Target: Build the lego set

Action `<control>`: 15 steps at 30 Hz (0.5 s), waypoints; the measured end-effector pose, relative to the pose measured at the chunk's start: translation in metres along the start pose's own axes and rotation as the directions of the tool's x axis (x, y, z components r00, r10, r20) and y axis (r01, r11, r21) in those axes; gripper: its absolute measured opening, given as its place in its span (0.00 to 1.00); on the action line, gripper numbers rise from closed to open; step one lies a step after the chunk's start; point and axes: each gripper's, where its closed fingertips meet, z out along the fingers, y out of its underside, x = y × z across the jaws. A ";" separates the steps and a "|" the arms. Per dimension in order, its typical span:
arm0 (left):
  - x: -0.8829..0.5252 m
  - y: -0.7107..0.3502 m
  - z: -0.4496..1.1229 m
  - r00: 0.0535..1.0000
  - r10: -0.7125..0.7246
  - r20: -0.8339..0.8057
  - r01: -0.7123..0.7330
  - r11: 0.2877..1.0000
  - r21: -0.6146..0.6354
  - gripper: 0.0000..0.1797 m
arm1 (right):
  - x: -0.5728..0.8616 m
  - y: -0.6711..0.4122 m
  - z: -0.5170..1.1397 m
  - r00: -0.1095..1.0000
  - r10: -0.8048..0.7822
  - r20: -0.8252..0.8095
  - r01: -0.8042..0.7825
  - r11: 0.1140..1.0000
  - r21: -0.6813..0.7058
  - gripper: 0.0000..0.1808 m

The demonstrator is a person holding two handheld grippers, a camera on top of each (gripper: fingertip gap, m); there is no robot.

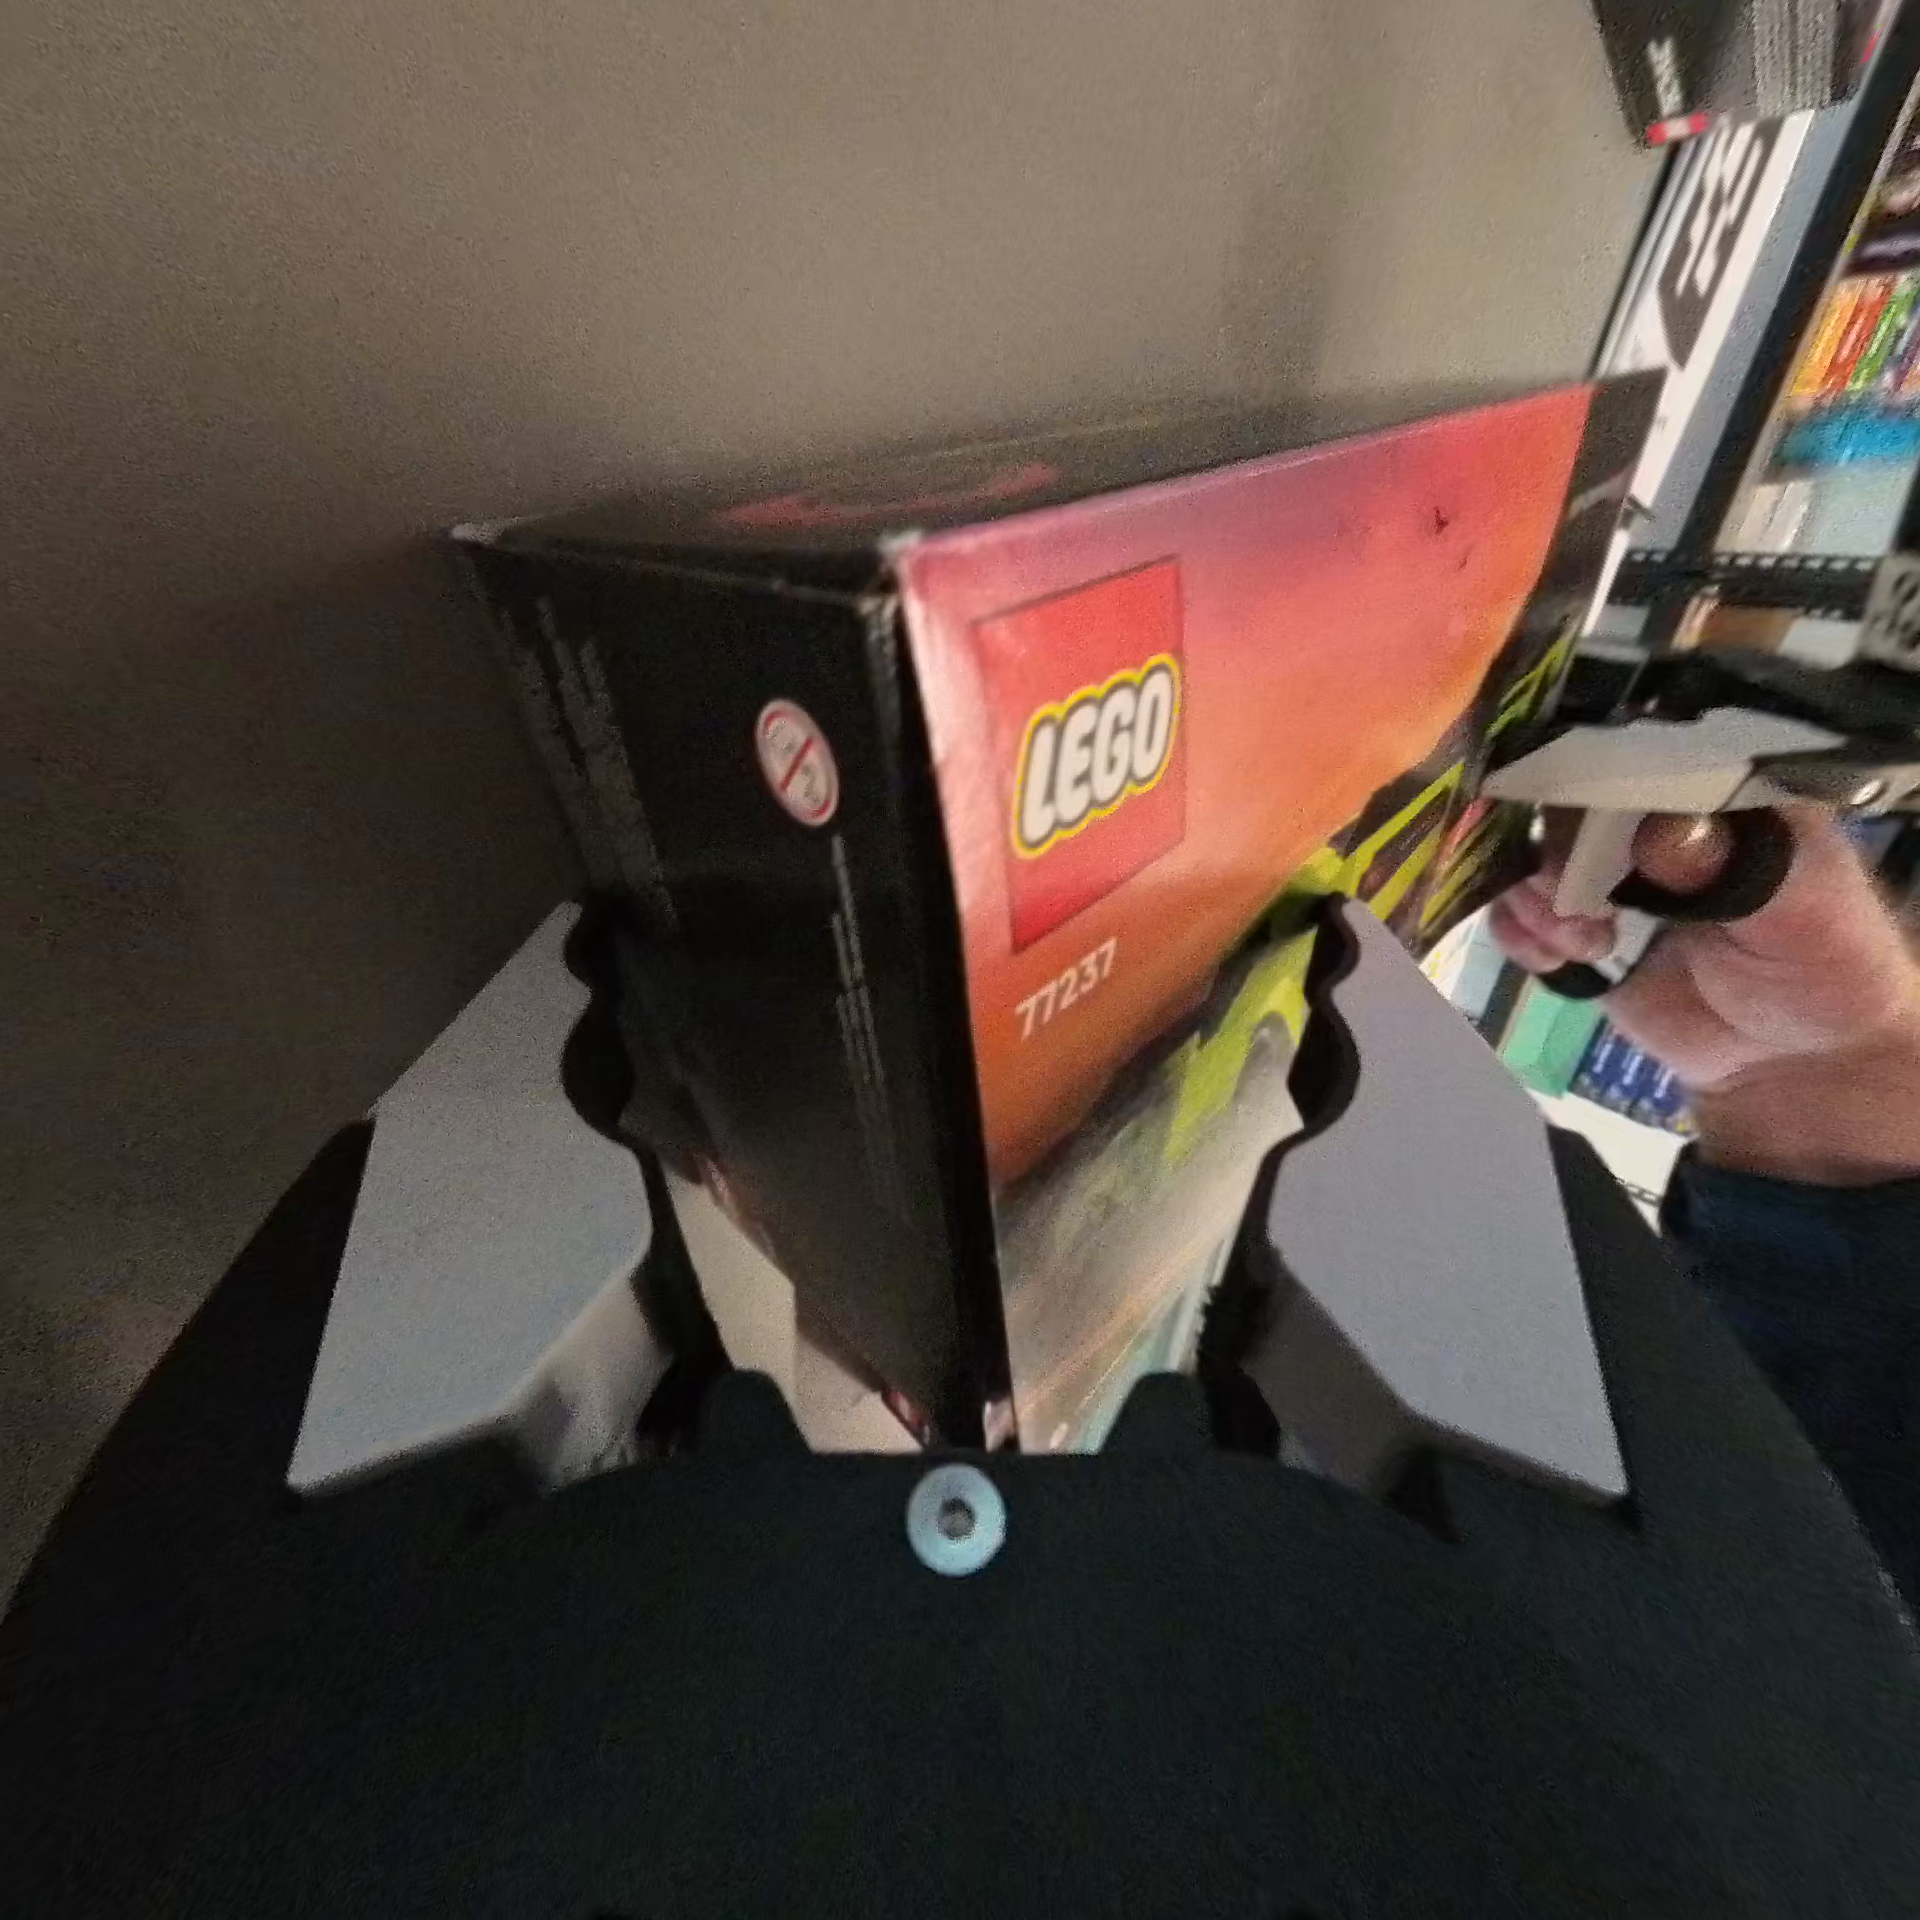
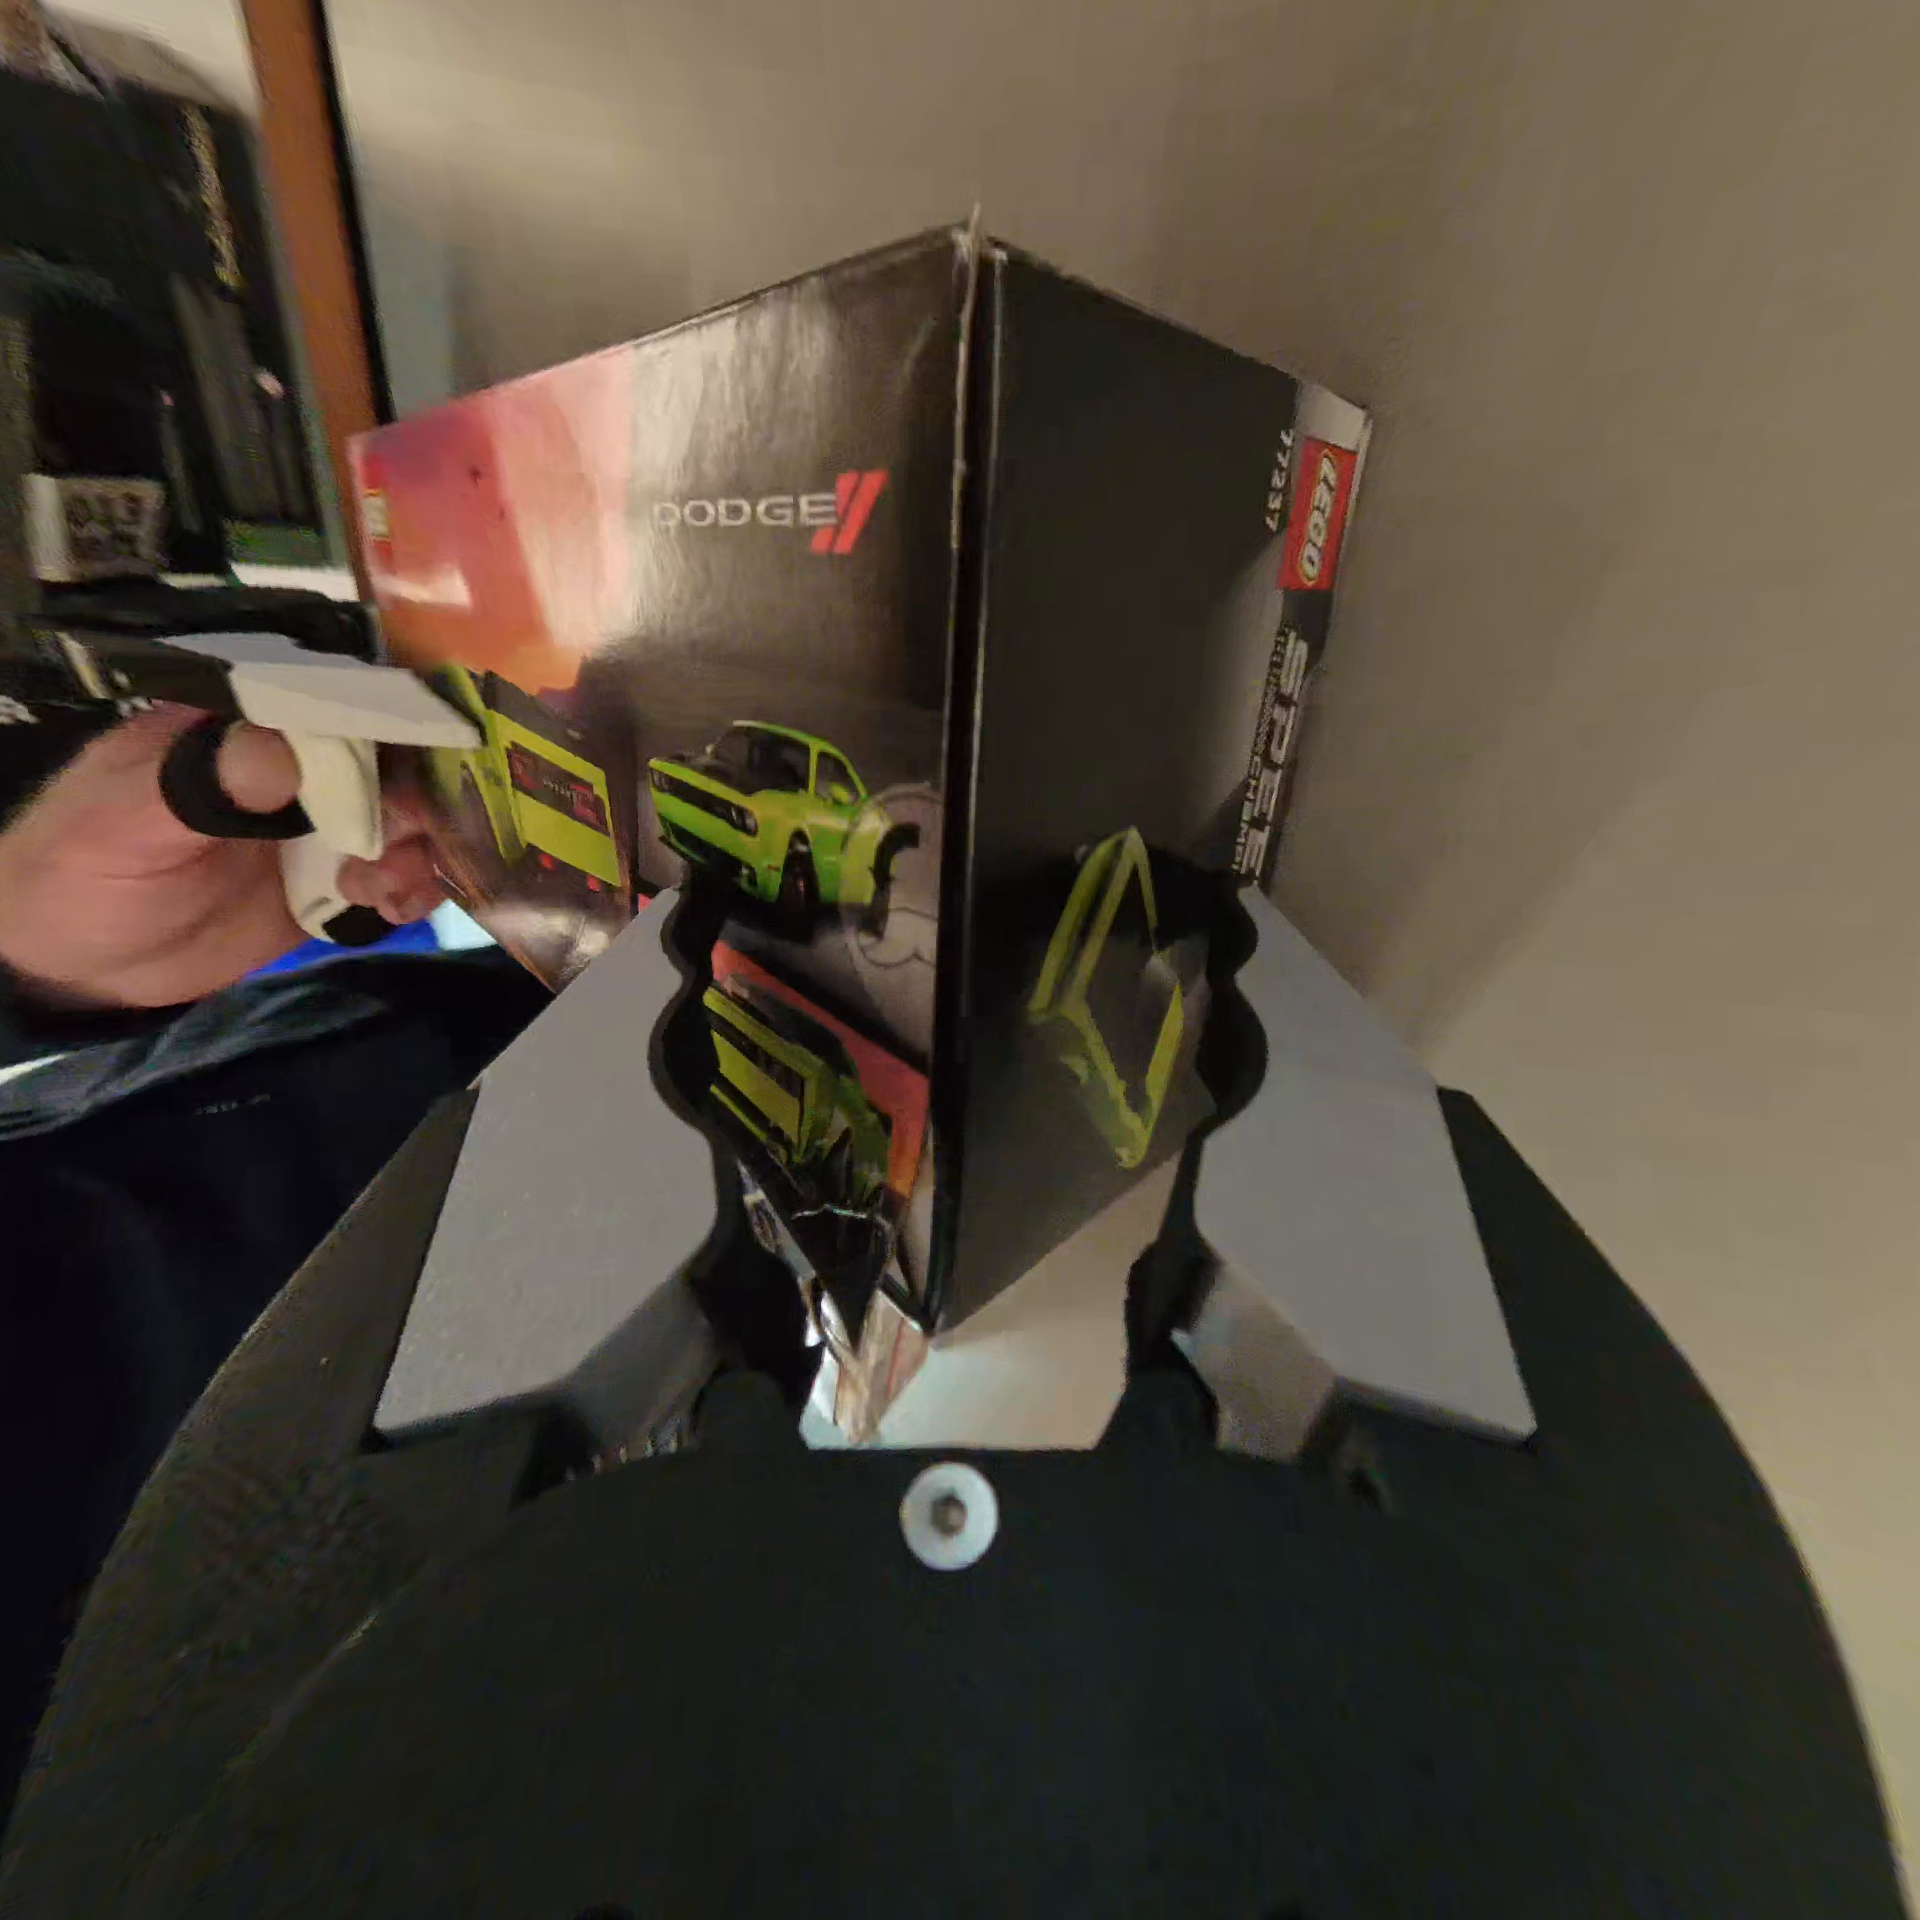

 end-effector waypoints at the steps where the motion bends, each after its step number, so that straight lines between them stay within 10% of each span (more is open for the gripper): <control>1: 0.001 0.001 0.000 1.000 0.012 -0.007 -0.012 1.000 0.006 0.71 | 0.000 0.007 -0.001 0.999 0.028 0.017 -0.029 0.999 0.031 0.53; 15: 0.062 0.000 0.001 0.989 0.140 -0.042 -0.143 0.987 -0.068 0.79 | -0.032 0.002 -0.071 0.989 -0.044 -0.143 0.086 0.950 0.301 0.50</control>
